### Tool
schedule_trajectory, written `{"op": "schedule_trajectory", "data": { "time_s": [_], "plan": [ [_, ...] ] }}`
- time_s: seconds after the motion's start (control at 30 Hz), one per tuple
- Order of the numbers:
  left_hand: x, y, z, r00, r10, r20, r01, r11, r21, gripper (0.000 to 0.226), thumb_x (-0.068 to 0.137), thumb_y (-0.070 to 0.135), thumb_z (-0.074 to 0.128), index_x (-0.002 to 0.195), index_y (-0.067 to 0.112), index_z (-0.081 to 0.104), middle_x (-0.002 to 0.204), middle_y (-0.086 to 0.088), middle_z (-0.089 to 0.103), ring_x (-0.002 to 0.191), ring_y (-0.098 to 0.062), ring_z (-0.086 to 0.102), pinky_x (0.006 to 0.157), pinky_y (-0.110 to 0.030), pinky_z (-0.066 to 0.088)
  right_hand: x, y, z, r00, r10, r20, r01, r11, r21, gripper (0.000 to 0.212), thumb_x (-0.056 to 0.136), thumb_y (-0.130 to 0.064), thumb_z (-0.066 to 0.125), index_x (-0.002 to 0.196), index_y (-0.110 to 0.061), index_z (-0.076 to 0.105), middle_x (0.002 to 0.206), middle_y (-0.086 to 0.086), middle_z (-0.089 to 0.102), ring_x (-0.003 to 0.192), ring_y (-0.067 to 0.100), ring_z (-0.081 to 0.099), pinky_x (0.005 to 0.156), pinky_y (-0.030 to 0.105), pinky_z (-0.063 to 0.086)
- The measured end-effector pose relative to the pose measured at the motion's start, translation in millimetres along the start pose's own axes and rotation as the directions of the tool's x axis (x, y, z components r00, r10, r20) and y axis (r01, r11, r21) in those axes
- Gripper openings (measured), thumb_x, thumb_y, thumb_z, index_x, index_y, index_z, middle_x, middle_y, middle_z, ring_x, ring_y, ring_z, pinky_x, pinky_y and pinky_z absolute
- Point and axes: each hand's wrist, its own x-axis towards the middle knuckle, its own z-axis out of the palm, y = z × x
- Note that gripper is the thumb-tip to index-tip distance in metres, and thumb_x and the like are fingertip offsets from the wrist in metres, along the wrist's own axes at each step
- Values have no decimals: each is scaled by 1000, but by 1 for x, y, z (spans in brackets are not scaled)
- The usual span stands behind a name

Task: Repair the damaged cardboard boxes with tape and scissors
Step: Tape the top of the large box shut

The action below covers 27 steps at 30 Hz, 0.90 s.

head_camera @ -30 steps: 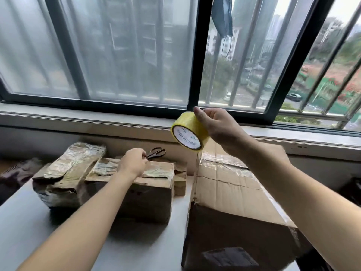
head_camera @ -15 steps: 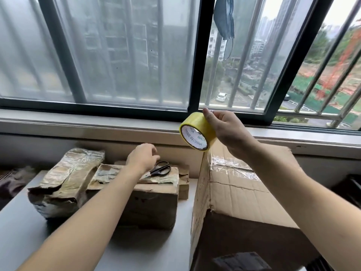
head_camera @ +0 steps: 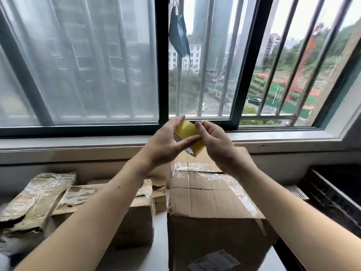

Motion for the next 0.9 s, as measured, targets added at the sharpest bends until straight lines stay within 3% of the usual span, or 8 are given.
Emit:
{"op": "schedule_trajectory", "data": {
  "time_s": [0.07,0.2,0.3,0.43,0.53,0.67,0.8,0.9],
  "plan": [
    [2,7,8,999,44,-26,-42,997,65,94,73,60,64,150,11,37,142,-1,50,128,-12,49,107,-19,37,-5,3,-15,1000,-22,-2,22,1000,16,24,107,-19,43,98,-3,58,79,4,55,70,9,50,62,21,42],
    [9,23,28,965,240,-103,-216,956,198,65,85,45,68,139,11,54,133,0,59,119,-8,54,99,-5,37,-13,4,-44,1000,-6,6,5,998,57,30,103,-32,51,108,-5,60,91,8,65,83,16,58,73,30,46],
    [15,31,47,919,365,-145,-319,909,270,44,93,28,66,134,11,61,131,-2,62,121,-14,58,103,-22,45,-14,5,-62,999,51,10,-52,992,117,34,93,-43,60,108,-12,60,103,18,69,90,25,63,76,39,48],
    [18,42,70,837,500,-224,-414,845,338,36,90,13,71,126,8,67,127,-3,65,116,-14,61,98,-28,51,-14,9,-81,998,53,30,-59,962,267,18,97,-30,60,104,-14,59,98,15,67,88,26,62,75,39,49],
    [22,53,72,923,298,-242,-255,947,193,51,88,35,72,132,10,62,132,1,61,116,-9,58,97,-26,51,-16,13,-95,996,7,84,-34,944,327,14,100,-23,57,109,-12,56,105,21,68,96,29,64,80,40,51],
    [24,72,71,982,-132,-138,110,981,-162,73,82,63,60,140,18,53,129,-1,63,117,-12,61,108,-37,45,-24,14,-108,983,-100,156,25,905,425,17,94,-19,59,109,-11,55,93,-2,70,89,11,63,82,26,49],
    [26,90,73,852,-517,81,481,714,-509,57,89,62,54,123,17,61,119,-5,67,114,-21,63,100,-46,49,-32,16,-112,943,-193,273,80,923,377,11,99,-12,54,109,-8,50,93,-4,71,91,10,62,81,20,48],
    [24,97,74,773,-617,148,569,572,-590,50,93,57,54,114,12,60,107,-10,67,103,-25,67,93,-49,53,-37,15,-115,928,-201,315,94,941,324,10,102,-3,46,112,-2,45,88,-7,70,85,5,61,79,17,47]
  ]
}}
